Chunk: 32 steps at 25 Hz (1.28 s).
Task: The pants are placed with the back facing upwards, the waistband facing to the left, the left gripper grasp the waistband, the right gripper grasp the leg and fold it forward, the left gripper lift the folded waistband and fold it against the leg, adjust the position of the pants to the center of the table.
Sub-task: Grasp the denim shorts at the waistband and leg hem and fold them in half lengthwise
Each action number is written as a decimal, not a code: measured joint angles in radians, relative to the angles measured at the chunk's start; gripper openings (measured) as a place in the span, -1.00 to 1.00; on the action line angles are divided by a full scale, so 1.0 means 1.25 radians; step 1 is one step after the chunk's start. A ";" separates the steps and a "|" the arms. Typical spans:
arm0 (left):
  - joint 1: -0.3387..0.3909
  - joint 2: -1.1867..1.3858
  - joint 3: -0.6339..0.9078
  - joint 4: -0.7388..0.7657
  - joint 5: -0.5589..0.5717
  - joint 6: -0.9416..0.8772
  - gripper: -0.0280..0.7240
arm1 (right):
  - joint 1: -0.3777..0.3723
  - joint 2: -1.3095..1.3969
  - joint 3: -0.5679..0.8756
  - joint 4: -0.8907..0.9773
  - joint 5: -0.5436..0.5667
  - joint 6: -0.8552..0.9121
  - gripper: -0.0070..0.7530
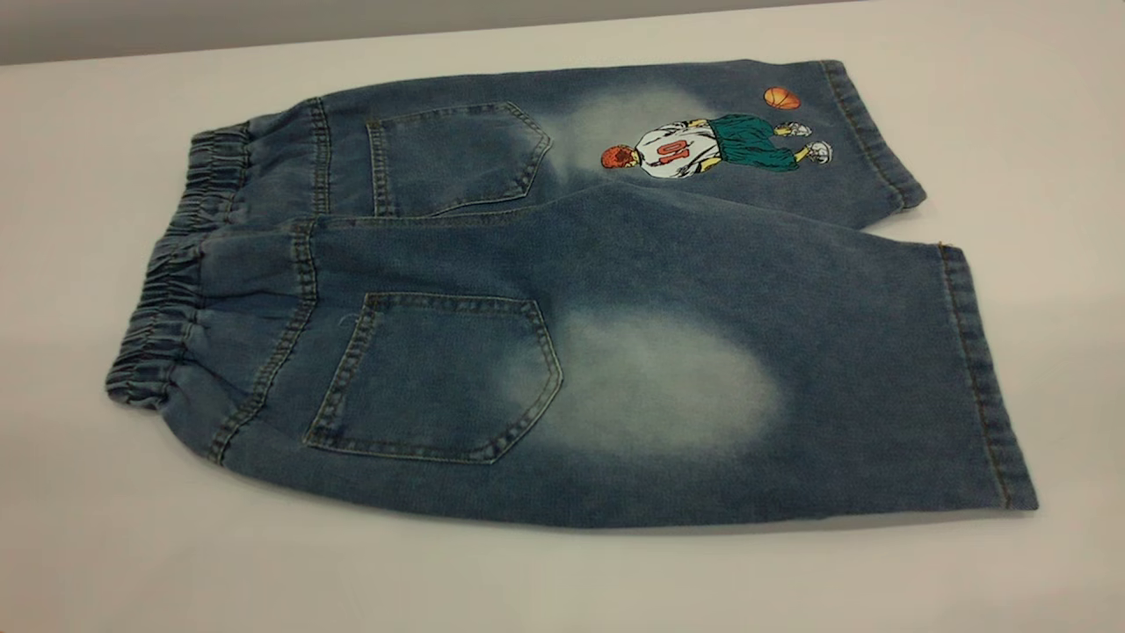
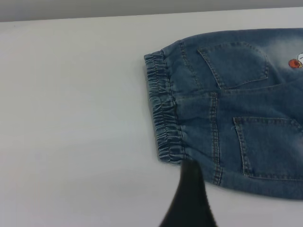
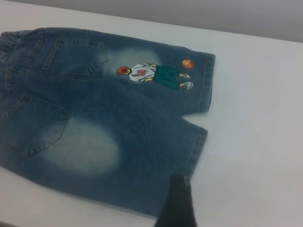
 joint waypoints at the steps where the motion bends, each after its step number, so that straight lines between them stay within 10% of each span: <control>1: 0.000 0.000 0.000 0.000 0.000 0.000 0.45 | 0.000 0.000 0.000 0.000 0.000 0.000 0.42; 32: 0.000 0.046 -0.033 -0.012 -0.069 -0.094 0.45 | 0.001 0.036 -0.027 0.018 -0.053 0.102 0.42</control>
